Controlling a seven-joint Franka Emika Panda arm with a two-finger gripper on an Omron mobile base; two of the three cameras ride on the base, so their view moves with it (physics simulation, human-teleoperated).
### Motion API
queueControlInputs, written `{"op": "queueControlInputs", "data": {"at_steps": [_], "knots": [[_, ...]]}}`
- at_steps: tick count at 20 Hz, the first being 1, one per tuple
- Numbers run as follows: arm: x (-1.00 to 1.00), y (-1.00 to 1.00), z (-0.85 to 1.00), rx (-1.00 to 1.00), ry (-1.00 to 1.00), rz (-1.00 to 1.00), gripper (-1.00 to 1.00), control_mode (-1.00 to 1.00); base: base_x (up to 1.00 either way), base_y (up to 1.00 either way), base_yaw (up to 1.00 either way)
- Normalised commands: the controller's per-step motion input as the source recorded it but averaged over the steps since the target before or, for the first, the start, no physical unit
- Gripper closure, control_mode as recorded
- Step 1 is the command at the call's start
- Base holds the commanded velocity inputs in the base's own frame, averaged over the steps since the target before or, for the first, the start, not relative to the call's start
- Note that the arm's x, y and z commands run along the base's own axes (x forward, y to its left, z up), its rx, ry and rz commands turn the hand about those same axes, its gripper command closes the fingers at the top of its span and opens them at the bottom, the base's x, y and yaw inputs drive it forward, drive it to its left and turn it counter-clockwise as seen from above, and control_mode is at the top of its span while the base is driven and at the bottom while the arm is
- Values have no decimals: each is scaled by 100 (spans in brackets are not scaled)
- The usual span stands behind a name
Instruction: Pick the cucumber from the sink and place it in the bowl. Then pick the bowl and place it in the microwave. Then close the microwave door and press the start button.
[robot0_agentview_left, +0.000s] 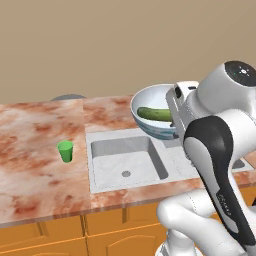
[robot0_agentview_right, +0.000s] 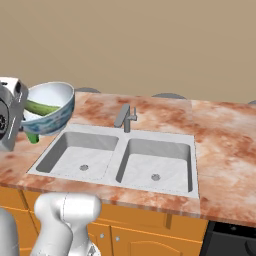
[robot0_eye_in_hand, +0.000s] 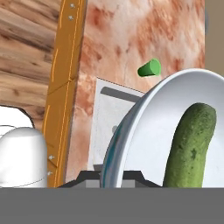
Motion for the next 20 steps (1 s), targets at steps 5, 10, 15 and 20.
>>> {"op": "queueControlInputs", "data": {"at_steps": [5,10,15,20], "knots": [[0,-3,0,0,2,0,100,-100,0,0,0],[0,0,0,0,0,0,100,-100,0,0,0],[0,0,0,0,0,0,100,100,-14,3,0],[0,0,0,0,0,0,100,100,-86,0,0]]}}
